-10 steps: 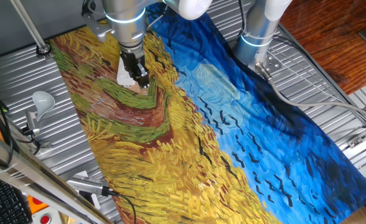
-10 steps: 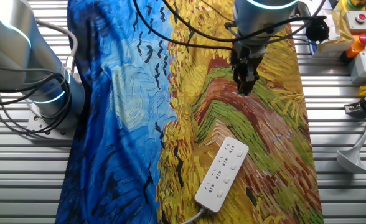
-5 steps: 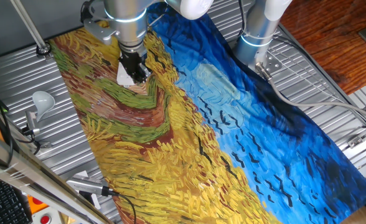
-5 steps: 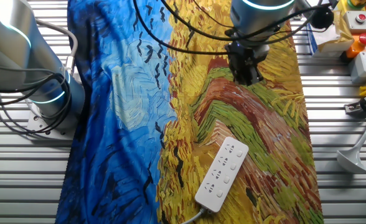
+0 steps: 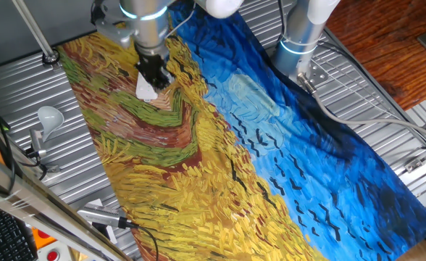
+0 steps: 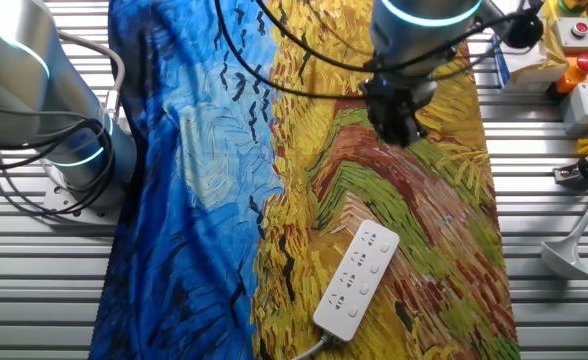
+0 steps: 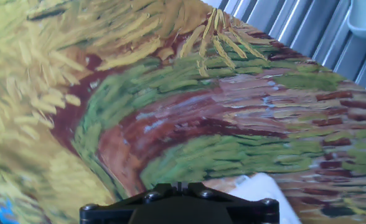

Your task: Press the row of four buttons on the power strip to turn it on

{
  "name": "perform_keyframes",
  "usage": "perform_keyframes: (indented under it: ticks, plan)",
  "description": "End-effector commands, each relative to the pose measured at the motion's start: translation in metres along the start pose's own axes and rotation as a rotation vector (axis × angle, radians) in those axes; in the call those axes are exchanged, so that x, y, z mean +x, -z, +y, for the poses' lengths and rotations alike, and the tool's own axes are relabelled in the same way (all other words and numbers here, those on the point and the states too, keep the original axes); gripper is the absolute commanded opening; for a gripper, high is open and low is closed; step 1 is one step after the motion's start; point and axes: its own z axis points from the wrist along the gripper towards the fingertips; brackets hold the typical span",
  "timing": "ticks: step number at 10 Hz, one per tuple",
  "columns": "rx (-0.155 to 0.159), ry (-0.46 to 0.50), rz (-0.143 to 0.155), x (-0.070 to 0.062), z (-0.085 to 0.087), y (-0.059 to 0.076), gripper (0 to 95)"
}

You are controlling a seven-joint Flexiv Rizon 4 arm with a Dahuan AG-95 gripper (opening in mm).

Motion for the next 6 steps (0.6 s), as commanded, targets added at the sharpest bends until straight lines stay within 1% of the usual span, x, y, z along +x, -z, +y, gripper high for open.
perform_keyframes:
  ticks: [1,3,4,5,6]
  plan:
    - [-0.004,0.071,-0.003,0.029,-0.031,-0.001,19.0]
    - [-0.005,0.103,-0.003,0.059,-0.054,-0.001,19.0]
    - [-0.005,0.112,-0.003,0.071,-0.062,-0.002,19.0]
    - [-0.006,0.112,-0.002,0.084,-0.069,-0.003,38.0]
    - [-0.006,0.109,0.000,0.089,-0.071,-0.002,38.0]
